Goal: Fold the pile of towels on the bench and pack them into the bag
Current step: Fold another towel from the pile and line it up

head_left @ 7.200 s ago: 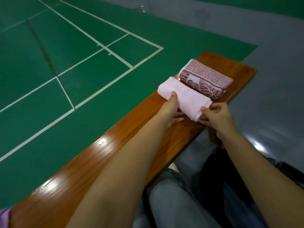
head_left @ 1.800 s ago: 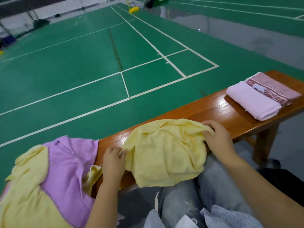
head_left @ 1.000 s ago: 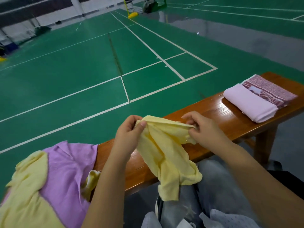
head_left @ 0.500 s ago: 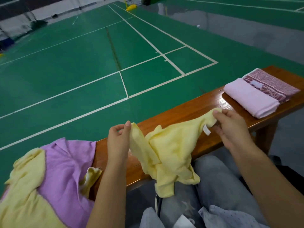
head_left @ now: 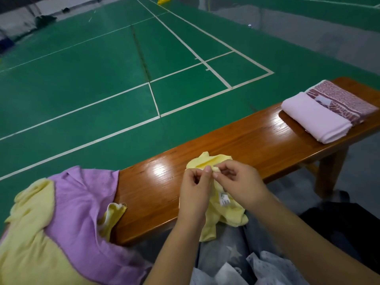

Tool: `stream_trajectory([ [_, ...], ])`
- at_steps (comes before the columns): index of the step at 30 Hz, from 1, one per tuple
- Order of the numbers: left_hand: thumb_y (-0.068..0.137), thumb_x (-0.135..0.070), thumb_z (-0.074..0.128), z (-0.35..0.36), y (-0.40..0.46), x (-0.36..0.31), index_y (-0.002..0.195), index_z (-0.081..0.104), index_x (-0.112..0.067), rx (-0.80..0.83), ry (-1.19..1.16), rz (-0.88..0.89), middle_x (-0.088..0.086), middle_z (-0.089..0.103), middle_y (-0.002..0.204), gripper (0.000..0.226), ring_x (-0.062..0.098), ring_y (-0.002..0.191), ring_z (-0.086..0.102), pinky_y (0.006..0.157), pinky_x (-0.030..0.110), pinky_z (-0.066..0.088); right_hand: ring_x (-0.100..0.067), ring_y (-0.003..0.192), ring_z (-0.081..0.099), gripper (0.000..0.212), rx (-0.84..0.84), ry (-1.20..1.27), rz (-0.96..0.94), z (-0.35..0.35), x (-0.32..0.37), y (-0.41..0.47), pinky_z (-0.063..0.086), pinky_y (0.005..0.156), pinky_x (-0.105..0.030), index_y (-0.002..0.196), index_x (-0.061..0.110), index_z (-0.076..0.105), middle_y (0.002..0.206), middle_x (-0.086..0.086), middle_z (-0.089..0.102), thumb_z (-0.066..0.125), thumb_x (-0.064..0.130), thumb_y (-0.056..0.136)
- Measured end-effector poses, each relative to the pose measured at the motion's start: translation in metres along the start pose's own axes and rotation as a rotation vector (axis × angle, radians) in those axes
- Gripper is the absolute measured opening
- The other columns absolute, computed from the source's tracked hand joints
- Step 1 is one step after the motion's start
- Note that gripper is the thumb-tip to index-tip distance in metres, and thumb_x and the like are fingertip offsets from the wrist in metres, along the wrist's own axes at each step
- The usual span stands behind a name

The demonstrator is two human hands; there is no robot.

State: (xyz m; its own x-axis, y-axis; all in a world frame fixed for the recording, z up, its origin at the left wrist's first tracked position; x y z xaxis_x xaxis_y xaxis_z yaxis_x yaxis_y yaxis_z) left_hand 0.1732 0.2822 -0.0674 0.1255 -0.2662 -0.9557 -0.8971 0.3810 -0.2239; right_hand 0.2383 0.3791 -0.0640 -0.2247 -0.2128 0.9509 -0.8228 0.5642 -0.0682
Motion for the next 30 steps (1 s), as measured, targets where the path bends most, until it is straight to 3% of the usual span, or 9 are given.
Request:
stream_trajectory([
  [5,0.095,-0.040,0.054,-0.003,0.001,-0.001,0.093,0.053,-0.009,0.005,0.022,-0.023,0.002,0.048,0.077,0.031,0.012,0.065,0.043,0.049,0.016,0.039,-0.006,0.084,0.063,0.005,-0.034,-0.011,-0.007,-0.001,0.001,-0.001,0.055,0.074,-0.024,0.093,0.019,0.066,0.085,0.008,0.067,0.063,0.023,0.090],
  [9,0.091,-0.039,0.060,-0.006,-0.001,-0.001,0.086,0.058,-0.010,0.081,-0.055,-0.044,0.000,0.052,0.071,0.029,0.011,0.062,0.046,0.055,0.022,0.042,-0.004,0.083,0.061,0.005,-0.035,-0.083,-0.032,0.006,-0.003,-0.002,0.049,0.068,-0.018,0.088,0.018,0.067,0.083,0.009,0.066,0.063,0.020,0.091],
  [14,0.090,-0.015,0.064,-0.016,-0.004,0.001,0.095,0.067,-0.007,0.200,-0.109,-0.052,0.003,0.066,0.081,0.010,0.014,0.073,0.057,0.066,0.024,0.051,-0.015,0.083,0.068,0.016,-0.022,0.170,0.080,0.000,-0.008,0.004,0.059,0.073,-0.032,0.083,0.025,0.067,0.085,0.001,0.070,0.065,0.009,0.088],
  [19,0.083,-0.002,0.070,-0.017,-0.004,0.002,0.097,0.060,-0.009,0.135,-0.160,-0.046,0.004,0.061,0.086,0.019,0.014,0.076,0.057,0.062,0.019,0.050,-0.013,0.079,0.068,0.021,0.005,0.286,0.126,0.003,-0.007,0.003,0.059,0.070,-0.028,0.082,0.023,0.066,0.082,0.000,0.070,0.063,0.003,0.088],
  [25,0.086,-0.012,0.069,-0.015,-0.007,0.000,0.095,0.060,-0.015,-0.015,-0.087,0.055,0.000,0.058,0.085,0.013,0.007,0.074,0.055,0.065,0.019,0.052,-0.008,0.074,0.063,0.016,-0.122,0.129,0.013,-0.004,-0.007,0.002,0.056,0.070,-0.029,0.078,0.027,0.064,0.076,0.007,0.066,0.067,0.014,0.087],
  [30,0.086,-0.016,0.070,-0.007,-0.015,-0.005,0.086,0.061,-0.017,-0.019,0.071,0.202,-0.006,0.058,0.077,0.010,-0.003,0.065,0.053,0.061,0.015,0.048,-0.008,0.081,0.065,0.006,-0.059,0.079,-0.003,0.000,-0.008,0.002,0.054,0.071,-0.023,0.090,0.019,0.069,0.084,0.005,0.069,0.066,0.015,0.088],
])
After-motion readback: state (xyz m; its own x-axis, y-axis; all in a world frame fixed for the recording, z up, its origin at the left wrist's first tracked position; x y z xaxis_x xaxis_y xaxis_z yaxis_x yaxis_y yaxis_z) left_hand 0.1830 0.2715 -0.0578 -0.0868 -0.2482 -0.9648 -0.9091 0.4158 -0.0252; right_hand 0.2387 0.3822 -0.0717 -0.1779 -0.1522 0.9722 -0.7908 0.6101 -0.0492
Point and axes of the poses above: each hand's wrist, its own y-axis towards the middle knuckle, its own z-axis out of the palm, x = y × z, the point moved 1 cm from there along y, towards the middle knuckle
